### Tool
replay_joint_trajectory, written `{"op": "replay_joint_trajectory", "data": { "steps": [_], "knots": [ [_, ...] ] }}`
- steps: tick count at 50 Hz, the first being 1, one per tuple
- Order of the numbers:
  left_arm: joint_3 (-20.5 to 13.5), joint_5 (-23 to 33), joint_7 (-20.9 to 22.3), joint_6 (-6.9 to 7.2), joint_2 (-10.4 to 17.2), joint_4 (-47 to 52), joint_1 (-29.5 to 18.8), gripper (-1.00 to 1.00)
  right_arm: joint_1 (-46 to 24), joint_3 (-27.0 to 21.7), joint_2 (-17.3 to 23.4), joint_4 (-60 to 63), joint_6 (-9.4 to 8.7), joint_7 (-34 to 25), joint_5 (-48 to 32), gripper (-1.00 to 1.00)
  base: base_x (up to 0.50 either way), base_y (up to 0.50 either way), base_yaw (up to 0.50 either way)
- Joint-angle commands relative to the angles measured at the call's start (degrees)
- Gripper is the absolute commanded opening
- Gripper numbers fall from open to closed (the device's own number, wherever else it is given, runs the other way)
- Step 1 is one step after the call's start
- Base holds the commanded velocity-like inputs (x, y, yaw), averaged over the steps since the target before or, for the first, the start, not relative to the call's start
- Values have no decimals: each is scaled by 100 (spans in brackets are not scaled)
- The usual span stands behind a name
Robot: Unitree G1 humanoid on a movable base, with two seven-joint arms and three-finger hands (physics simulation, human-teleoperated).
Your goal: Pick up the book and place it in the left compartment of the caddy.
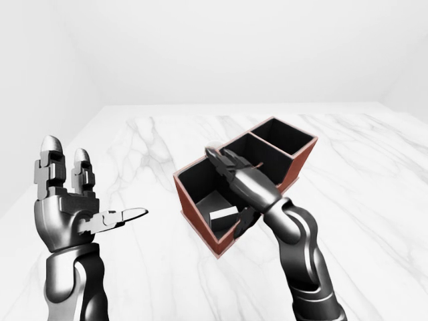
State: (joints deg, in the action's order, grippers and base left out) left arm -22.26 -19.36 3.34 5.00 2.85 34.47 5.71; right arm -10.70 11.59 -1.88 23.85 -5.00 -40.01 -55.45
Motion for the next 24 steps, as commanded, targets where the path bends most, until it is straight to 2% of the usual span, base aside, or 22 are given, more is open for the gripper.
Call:
{"op": "replay_joint_trajectory", "data": {
  "steps": [1,14,19,21,24],
  "knots": [
    [11,8,5,0,-15,48,21,100,-357,353,-470,2118,0,1,-1404,100,0,0,0],
    [12,3,18,0,-31,91,34,100,-892,435,-1345,3172,0,1,-3247,100,0,0,0],
    [19,8,22,0,-33,91,36,100,-1476,234,-1743,3602,0,1,-4023,100,0,0,0],
    [19,9,27,0,-39,110,50,100,-1883,97,-1781,3614,0,1,-4292,100,0,0,0],
    [4,-9,26,0,-37,142,49,100,-2479,-16,-1588,3615,0,1,-4666,100,0,0,0]
  ]
}}
